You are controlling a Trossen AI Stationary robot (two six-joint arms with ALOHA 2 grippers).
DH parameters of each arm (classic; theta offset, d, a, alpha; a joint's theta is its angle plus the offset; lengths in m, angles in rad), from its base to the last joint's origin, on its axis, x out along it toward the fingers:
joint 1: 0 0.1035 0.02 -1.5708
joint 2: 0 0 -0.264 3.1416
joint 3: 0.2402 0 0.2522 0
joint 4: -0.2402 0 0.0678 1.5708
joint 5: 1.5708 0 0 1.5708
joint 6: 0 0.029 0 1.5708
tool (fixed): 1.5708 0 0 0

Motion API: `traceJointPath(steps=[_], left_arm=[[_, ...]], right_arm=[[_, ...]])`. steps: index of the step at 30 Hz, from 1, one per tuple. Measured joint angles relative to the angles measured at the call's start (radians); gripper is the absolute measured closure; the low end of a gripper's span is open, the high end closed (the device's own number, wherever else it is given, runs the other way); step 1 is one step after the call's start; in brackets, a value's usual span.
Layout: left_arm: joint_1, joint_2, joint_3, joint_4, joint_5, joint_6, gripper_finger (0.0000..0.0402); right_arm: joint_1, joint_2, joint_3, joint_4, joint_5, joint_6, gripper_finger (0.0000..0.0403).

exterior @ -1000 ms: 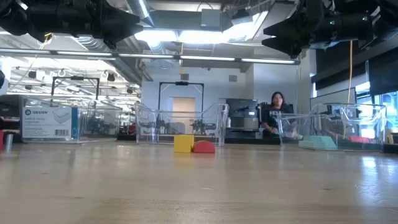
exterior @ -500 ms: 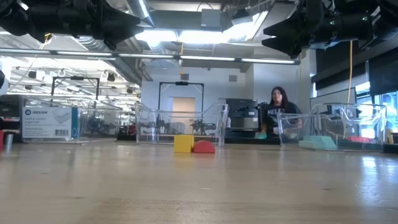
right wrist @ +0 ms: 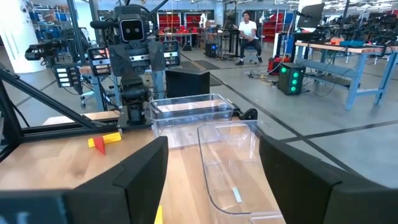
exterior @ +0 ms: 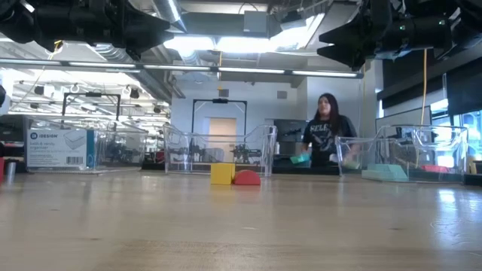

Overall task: Sort & place blocks by color
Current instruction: Put the left red block into the middle transparent bin

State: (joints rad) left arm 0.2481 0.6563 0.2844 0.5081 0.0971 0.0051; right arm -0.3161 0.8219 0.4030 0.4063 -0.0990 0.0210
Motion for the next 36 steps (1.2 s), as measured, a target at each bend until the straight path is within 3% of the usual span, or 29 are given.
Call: traceJointPath(steps=[36], left_arm=[[-0.001,0.000,-0.001,-0.001,0.029,-0.022,0.0237]], right_arm=[[0.000,0.001,0.000,-0.007,0.000,0.001,0.0147]])
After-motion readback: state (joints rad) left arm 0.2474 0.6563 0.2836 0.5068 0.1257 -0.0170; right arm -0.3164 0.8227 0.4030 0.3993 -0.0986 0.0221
